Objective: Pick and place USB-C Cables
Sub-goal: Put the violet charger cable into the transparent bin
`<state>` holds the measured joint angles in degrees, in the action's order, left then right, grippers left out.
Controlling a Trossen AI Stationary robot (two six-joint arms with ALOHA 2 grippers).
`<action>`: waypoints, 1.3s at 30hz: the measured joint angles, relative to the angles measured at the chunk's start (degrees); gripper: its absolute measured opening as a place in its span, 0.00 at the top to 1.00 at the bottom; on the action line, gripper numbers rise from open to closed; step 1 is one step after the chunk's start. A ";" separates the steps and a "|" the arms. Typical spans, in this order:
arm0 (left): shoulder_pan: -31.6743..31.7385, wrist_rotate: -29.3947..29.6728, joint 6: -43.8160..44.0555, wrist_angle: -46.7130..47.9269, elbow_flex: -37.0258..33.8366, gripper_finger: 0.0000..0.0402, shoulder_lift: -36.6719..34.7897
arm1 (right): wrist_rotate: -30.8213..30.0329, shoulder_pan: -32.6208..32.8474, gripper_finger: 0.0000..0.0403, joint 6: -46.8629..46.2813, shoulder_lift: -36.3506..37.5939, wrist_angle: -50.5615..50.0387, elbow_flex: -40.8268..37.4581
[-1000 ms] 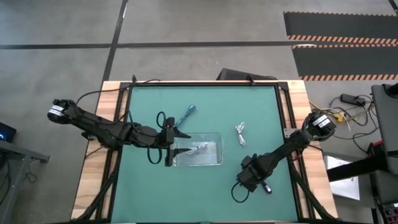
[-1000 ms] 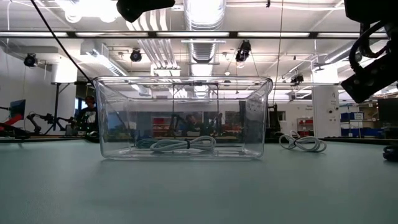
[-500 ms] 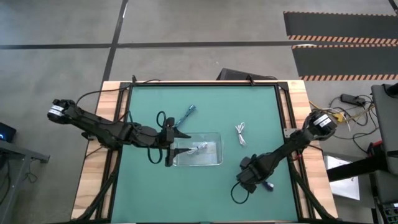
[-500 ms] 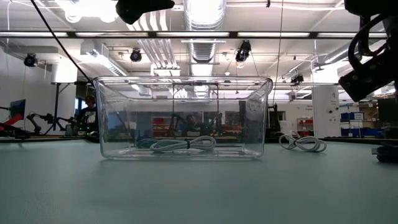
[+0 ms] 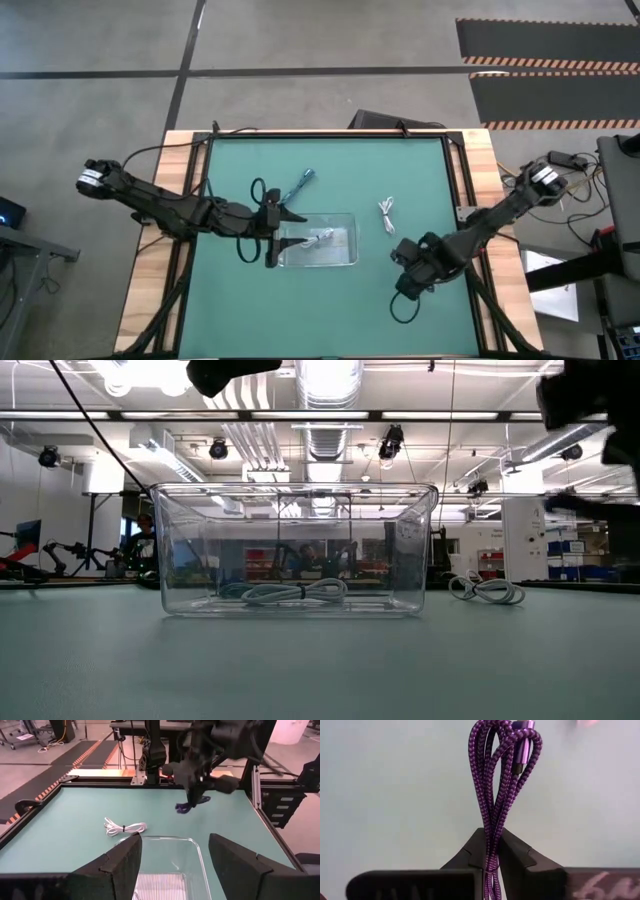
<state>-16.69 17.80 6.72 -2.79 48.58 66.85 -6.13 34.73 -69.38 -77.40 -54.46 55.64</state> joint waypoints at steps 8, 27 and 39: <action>-0.01 0.00 -0.15 -1.80 0.00 0.47 0.19 | -17.57 3.45 0.94 5.31 8.63 0.00 0.00; -0.98 -0.02 -0.02 -14.02 -0.24 0.47 6.21 | -36.08 7.29 0.94 45.48 14.16 28.31 -6.24; -1.90 -0.02 0.11 -25.02 -0.20 0.47 11.37 | -19.13 2.75 0.94 79.29 17.37 82.88 -20.95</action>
<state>-18.59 17.78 6.83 -27.81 48.38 78.22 -25.26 37.48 9.91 -60.03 28.42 34.69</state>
